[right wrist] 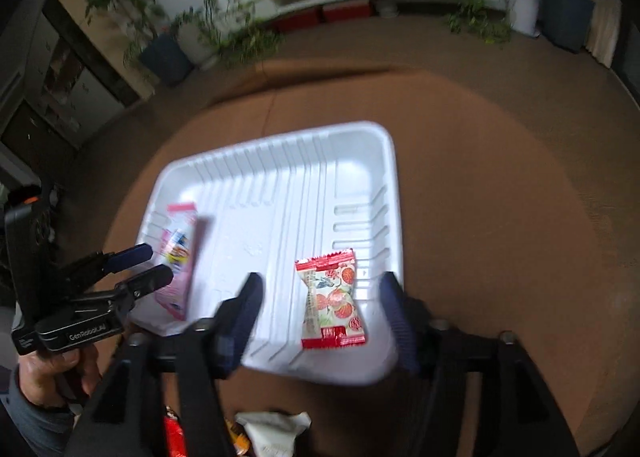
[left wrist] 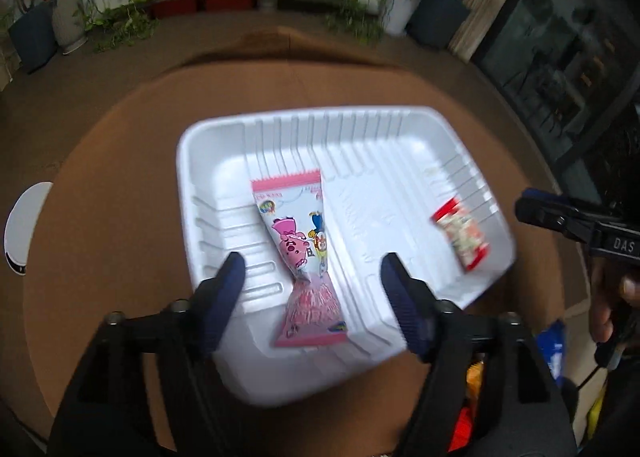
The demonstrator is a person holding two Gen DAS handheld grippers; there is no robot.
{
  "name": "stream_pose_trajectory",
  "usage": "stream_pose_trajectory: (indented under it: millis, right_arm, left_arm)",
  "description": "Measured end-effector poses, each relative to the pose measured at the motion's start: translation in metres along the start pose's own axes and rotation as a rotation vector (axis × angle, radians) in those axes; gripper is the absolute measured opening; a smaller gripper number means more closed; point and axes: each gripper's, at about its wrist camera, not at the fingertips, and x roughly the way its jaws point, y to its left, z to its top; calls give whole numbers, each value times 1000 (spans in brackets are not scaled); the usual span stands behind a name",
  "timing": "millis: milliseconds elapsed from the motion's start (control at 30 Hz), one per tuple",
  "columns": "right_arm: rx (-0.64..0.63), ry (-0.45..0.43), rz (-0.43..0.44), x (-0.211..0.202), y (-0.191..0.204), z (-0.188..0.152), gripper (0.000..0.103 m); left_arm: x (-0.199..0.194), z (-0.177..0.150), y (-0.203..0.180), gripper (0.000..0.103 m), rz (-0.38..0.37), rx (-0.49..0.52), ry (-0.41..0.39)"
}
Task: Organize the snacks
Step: 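Withdraw both tools from the tray back toward the snack pile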
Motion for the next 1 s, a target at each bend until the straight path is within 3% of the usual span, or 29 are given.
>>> stream_pose_trajectory:
  millis: [133, 233, 367, 500, 633, 800, 1000]
  right_arm:
    - [-8, 5, 1, -47, 25, -10, 80]
    - [-86, 13, 81, -94, 76, -19, 80]
    - [-175, -4, 263, -174, 181, -41, 88]
    - [-426, -136, 376, -273, 299, -85, 91]
    - [-633, -205, 496, -345, 375, -134, 95]
    - [-736, -252, 562, -388, 403, -158, 99]
    - [-646, -236, 516, -381, 397, -149, 100]
  left_arm:
    - [-57, -20, 12, 77, -50, -71, -111]
    - [-107, -51, 25, 81, -92, -144, -222]
    - [-172, -111, 48, 84, -90, -246, -359]
    - [-211, -162, 63, 85, -27, -284, -403]
    - [-243, -201, 77, 85, 26, -300, -438]
    - [-270, -223, 79, 98, 66, -302, -520]
    - [-283, -229, 57, 103, 43, -252, -608]
